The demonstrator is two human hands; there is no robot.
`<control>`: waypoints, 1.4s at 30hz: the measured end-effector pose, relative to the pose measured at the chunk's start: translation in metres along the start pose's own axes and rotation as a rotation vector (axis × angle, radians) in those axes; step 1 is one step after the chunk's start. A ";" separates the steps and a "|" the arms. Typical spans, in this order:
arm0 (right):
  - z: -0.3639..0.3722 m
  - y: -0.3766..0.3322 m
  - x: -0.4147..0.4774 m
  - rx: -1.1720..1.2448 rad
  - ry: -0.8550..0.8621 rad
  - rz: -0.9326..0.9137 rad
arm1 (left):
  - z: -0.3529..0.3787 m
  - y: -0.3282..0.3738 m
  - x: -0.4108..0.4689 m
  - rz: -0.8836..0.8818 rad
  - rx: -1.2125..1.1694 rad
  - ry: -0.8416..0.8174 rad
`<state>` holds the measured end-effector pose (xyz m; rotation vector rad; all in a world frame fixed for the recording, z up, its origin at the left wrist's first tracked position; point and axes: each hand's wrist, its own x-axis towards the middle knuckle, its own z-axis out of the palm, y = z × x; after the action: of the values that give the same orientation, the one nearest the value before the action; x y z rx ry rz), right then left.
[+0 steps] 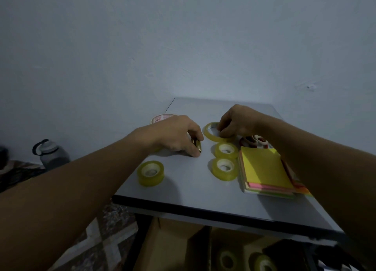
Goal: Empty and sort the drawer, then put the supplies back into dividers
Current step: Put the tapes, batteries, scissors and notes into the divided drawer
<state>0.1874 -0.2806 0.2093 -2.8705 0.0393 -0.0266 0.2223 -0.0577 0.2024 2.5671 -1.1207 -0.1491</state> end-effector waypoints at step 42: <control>0.084 -0.112 -0.301 0.667 0.164 -0.070 | 0.075 0.035 -0.276 -0.009 -0.517 -0.039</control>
<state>-0.1092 -0.1415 0.1540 -2.1960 -0.0328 -0.2408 -0.0079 0.1019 0.1335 2.1144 -0.9339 -0.4318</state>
